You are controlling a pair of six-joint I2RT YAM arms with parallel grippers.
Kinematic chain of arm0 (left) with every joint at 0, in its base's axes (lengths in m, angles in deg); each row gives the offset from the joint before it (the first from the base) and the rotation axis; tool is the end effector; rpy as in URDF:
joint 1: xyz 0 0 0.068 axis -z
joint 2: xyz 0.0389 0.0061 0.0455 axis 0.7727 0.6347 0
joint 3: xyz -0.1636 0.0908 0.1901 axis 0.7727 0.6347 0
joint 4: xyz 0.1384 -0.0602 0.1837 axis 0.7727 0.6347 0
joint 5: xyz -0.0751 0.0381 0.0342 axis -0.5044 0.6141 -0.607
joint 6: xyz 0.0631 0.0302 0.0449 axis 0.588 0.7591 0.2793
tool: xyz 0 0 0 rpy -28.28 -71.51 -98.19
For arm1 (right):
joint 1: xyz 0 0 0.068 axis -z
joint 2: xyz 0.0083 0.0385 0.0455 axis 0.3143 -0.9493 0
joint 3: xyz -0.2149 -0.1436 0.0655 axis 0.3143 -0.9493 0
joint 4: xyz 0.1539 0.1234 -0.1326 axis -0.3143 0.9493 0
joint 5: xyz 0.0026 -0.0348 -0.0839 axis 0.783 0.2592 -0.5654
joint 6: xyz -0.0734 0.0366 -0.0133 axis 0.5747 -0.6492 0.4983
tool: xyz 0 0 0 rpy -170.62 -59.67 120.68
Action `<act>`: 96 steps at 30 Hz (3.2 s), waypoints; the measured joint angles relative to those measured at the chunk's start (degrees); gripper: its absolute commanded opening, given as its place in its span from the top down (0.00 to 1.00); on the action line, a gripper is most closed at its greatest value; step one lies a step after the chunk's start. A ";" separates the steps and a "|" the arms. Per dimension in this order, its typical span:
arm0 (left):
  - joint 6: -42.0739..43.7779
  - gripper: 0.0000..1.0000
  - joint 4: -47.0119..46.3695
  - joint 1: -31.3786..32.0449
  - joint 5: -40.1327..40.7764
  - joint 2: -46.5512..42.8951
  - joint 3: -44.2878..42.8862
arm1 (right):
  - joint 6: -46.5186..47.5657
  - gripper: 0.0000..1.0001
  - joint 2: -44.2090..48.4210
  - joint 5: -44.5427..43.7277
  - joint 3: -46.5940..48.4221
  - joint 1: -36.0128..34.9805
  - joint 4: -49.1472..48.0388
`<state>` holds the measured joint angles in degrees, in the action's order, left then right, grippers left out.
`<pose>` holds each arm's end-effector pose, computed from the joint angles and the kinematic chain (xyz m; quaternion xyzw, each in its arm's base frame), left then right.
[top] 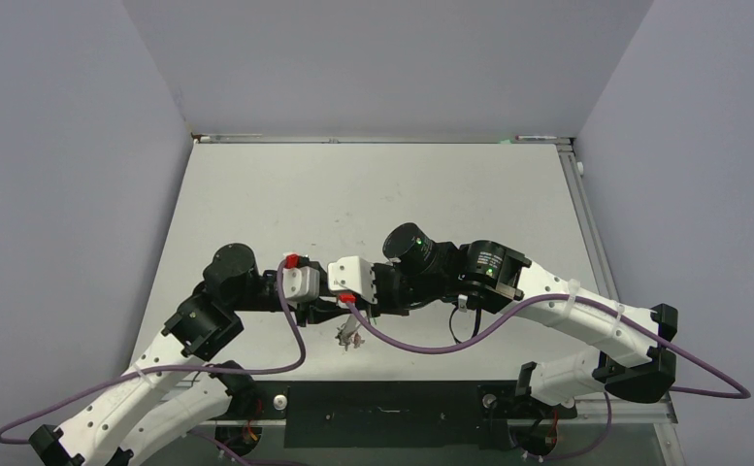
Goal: Put the keys on the keyring
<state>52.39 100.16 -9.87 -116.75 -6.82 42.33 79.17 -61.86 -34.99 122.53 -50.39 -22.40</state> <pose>0.0884 -0.1465 0.3353 0.5367 0.5107 -0.4489 0.4996 0.0786 0.2632 0.3658 -0.6976 0.5726 0.2843 0.3235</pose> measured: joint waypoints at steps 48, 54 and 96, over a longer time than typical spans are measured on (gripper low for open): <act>-3.54 1.00 -5.60 0.00 0.00 -0.42 2.60 | -0.02 0.95 1.14 -0.55 -1.05 -0.35 -0.76; -6.03 1.00 -8.68 -0.94 1.27 -2.21 3.87 | -0.61 0.44 1.88 -0.68 -1.75 -0.35 -2.89; -34.86 1.00 -48.89 -11.21 -0.31 -13.29 15.10 | -21.84 0.81 19.87 4.11 -31.87 1.29 -64.57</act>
<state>17.53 51.26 -21.08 -117.06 -20.11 57.43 57.34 -41.99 -30.88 90.66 -49.10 -86.96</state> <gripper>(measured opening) 0.005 0.214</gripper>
